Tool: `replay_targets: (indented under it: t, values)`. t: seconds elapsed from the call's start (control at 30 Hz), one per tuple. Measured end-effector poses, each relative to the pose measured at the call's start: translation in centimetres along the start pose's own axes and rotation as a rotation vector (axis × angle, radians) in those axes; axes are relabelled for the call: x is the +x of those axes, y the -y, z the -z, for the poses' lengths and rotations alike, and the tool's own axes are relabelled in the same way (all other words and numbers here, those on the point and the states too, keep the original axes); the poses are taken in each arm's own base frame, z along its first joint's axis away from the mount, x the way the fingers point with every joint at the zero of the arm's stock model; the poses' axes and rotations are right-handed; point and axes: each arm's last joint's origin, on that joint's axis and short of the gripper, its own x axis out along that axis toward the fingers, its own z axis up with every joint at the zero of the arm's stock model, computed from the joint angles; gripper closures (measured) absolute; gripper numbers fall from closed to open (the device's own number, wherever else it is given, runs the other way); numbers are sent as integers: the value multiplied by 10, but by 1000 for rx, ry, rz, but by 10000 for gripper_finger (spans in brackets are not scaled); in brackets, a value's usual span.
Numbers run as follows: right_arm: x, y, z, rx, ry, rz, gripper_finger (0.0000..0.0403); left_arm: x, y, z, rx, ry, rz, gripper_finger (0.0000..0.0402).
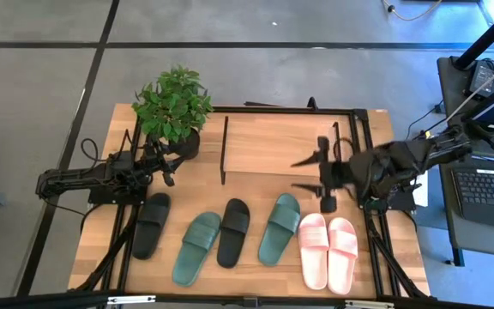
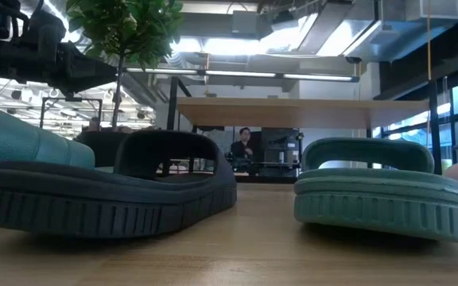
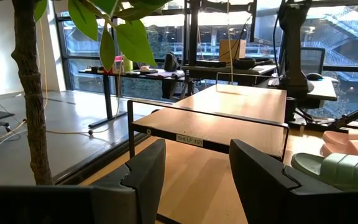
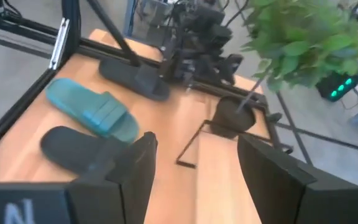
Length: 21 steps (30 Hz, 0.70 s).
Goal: Pick and place slides into the shelf
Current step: Put the right green slides on the shelf
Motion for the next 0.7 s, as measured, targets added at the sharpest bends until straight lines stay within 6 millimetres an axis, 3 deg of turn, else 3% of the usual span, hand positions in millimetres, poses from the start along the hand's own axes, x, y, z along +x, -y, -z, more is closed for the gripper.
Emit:
replay_targets:
  t: [0.17,0.3,0.7]
  values:
    - [15,-36,0,40,-72,-28,178,0,0,0,0,0,0,230]
    - [36,-63,10,82,-177,-55,178,0,0,0,0,0,0,230]
    - [114,-134,76,54,-575,42,178,0,0,0,26,-1,0,230]
